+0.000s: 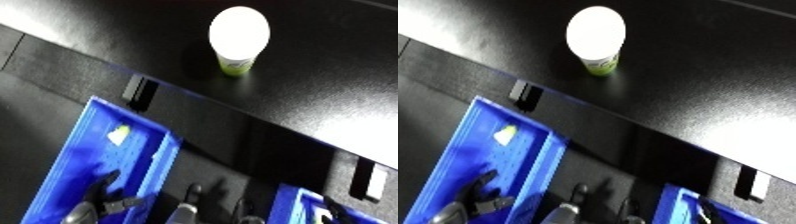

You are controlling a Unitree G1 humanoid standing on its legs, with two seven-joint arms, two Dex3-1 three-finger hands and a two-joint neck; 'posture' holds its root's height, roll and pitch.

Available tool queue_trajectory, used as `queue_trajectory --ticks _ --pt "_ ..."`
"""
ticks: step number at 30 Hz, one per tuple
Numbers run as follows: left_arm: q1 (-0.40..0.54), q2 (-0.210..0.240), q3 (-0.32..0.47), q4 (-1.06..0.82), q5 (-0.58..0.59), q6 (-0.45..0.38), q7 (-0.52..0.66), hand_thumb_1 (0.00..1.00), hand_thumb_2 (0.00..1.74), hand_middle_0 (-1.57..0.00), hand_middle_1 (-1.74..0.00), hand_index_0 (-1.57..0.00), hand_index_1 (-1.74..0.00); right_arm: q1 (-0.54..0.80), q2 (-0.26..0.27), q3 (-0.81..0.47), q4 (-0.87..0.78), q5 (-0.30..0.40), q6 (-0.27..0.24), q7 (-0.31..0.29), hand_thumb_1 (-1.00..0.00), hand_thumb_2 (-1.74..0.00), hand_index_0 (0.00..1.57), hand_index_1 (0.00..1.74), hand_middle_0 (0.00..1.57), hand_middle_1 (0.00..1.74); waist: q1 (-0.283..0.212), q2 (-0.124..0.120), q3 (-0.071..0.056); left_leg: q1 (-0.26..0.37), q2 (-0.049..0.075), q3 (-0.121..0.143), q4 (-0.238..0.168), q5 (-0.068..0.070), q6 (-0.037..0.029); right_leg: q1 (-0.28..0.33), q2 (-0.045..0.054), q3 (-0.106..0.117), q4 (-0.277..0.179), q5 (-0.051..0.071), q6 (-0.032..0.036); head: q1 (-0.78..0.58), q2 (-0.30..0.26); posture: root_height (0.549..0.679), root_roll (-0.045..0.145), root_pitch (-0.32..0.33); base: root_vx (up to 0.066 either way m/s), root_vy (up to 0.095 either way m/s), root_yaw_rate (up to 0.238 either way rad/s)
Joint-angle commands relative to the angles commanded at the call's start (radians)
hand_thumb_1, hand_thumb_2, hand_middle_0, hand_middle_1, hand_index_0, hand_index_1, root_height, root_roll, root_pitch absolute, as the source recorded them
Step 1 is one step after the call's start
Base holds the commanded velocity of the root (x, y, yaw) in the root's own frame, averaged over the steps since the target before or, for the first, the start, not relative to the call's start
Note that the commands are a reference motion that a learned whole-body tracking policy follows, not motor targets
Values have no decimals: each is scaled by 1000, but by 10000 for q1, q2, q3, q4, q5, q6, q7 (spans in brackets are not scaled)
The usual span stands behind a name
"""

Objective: Pick up the object and place it into the box

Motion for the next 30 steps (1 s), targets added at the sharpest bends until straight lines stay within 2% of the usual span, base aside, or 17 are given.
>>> queue_trajectory --ticks 6,9,12,15,18,22,23,24,25,26,27,30 --pt "22 -38 19 121 377 -424 -247 0 0 0 0 0 0 20 18 -15 324 -50 -92 130 0 0 0 0 0 0 10 -12 -44 8 7 74 160 -157 38 97 -17 13 11 -81 -7 -162 188 647 43 -69 20 19 -29" --pt "27 7 -151 -22 999 -631 -622 0 0 0 0 0 0 68 -16 -24 345 -46 -37 152 0 0 0 0 0 0 -6 2 -44 8 14 97 223 -214 54 74 -9 41 55 -94 3 -200 498 646 40 -69 2 26 -37" --pt "33 139 -513 -392 1732 -600 -1489 0 0 0 0 0 0 130 -92 -40 288 -90 11 170 0 0 0 0 0 0 -36 37 -8 3 22 115 303 -280 76 29 0 81 113 -99 30 -278 755 645 38 -69 -8 39 -58" --pt "11 386 -1065 -1117 2188 -315 -2883 0 0 0 0 0 0 179 -210 -61 163 -149 81 188 0 0 0 0 0 0 -82 96 45 -27 15 133 422 -376 109 -27 12 131 188 -109 65 -350 1158 644 36 -69 -10 48 -83" --pt "-44 821 -1735 -2571 2105 458 -4604 0 0 0 0 0 0 252 -365 -102 -23 -217 158 191 0 0 0 0 0 0 -121 188 131 -60 -1 134 519 -473 152 -79 3 180 265 -111 126 -238 1566 643 34 -68 -14 53 -74" --pt "-398 1729 -2790 -5099 1186 1861 -6291 0 0 0 0 0 0 301 -534 -88 -131 -113 190 165 0 0 0 0 0 0 -109 308 220 -106 -39 88 584 -564 195 -109 -81 159 303 -54 252 221 1888 643 32 -67 -11 29 22" --pt "-398 1729 -2790 -5099 1186 1861 -6291 0 0 0 0 0 0 301 -534 -88 -131 -113 190 165 0 0 0 0 0 0 -109 308 220 -106 -39 88 584 -564 195 -109 -81 159 303 -54 252 221 1888 643 32 -67 -9 11 74" --pt "-660 2265 -3173 -6506 528 2638 -6800 0 0 0 0 0 0 288 -594 -69 -108 60 176 147 0 0 0 0 0 0 -54 348 249 -151 -74 44 622 -596 201 -112 -146 113 298 0 311 549 1963 644 32 -66 -8 -13 125" --pt "-826 2489 -3323 -7134 206 2980 -7054 0 0 0 0 0 0 286 -617 -56 -94 169 167 134 0 0 0 0 0 0 -17 362 258 -178 -94 17 645 -612 201 -109 -181 82 294 26 334 737 1986 644 32 -65 -8 -22 148" --pt "-826 2489 -3323 -7134 206 2980 -7054 0 0 0 0 0 0 286 -617 -56 -94 169 167 134 0 0 0 0 0 0 -17 362 258 -178 -94 17 645 -612 201 -109 -181 82 294 26 334 737 1986 644 32 -65 -8 -22 148" --pt "-984 2986 -3470 -8676 -467 3769 -7377 0 0 0 0 0 0 288 -651 -54 -85 396 164 102 0 0 0 0 0 0 76 378 280 -230 -138 -42 690 -637 199 -96 -245 15 284 79 364 1052 1983 645 31 -65 -1 -37 166" --pt "-1228 3419 -3563 -10394 -1440 4677 -7657 0 0 0 0 0 0 308 -663 -35 -100 718 186 38 0 0 0 0 0 0 203 371 290 -289 -205 -125 730 -661 190 -67 -314 -81 263 139 380 1455 2039 646 31 -64 6 -42 157"
